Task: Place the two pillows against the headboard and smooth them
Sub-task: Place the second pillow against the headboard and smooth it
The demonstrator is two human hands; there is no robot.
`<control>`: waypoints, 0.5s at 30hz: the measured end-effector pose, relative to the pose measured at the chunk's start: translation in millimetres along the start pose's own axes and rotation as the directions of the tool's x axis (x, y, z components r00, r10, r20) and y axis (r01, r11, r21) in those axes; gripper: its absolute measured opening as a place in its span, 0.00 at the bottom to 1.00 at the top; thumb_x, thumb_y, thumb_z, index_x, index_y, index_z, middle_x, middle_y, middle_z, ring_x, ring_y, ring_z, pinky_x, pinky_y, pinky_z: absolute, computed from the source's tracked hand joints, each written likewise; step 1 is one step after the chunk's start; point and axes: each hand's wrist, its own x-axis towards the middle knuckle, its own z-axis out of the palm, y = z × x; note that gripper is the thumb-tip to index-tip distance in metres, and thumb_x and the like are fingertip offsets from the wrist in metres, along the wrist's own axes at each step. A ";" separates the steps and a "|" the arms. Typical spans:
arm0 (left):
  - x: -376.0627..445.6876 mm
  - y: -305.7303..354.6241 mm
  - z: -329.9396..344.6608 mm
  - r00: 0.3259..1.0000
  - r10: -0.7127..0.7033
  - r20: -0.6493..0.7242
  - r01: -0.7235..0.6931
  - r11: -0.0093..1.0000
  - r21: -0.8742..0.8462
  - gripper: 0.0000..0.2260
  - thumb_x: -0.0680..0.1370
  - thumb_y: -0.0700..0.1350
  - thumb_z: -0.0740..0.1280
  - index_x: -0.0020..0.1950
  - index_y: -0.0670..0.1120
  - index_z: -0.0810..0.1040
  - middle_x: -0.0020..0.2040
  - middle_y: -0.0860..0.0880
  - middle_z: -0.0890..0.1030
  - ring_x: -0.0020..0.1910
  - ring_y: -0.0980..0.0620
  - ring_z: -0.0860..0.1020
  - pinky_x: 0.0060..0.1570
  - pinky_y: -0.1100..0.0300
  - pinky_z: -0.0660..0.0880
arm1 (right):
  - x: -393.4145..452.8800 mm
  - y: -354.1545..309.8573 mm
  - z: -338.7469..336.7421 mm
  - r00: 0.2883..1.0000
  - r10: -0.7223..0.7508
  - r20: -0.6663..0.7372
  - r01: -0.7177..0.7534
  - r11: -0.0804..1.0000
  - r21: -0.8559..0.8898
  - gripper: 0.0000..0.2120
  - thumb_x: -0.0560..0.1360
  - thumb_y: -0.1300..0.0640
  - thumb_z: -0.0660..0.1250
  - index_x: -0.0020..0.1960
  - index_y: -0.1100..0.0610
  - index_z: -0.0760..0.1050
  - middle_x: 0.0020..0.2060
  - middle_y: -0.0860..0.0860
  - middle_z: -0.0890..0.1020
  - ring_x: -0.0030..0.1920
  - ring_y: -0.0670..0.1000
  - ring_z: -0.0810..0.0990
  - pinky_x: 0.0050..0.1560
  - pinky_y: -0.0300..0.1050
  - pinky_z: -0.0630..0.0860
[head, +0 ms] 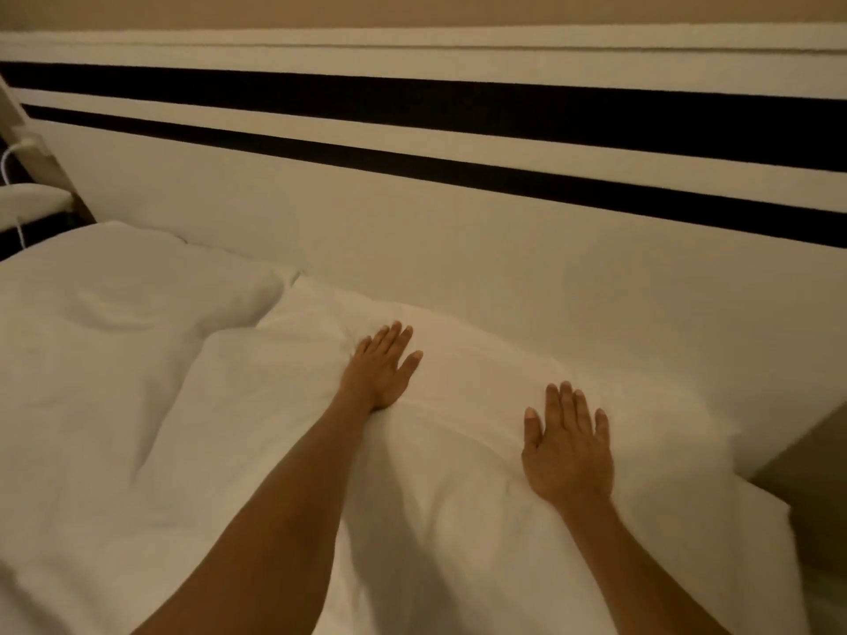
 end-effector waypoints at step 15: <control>-84.9 -134.3 -81.5 0.983 -0.113 -0.144 0.133 0.980 0.145 0.25 0.83 0.53 0.53 0.77 0.41 0.62 0.79 0.42 0.57 0.78 0.43 0.57 0.73 0.43 0.57 | -46.3 11.5 -62.8 0.985 0.167 -0.031 -0.164 0.983 0.079 0.27 0.82 0.50 0.46 0.78 0.59 0.51 0.78 0.58 0.54 0.79 0.56 0.50 0.77 0.57 0.48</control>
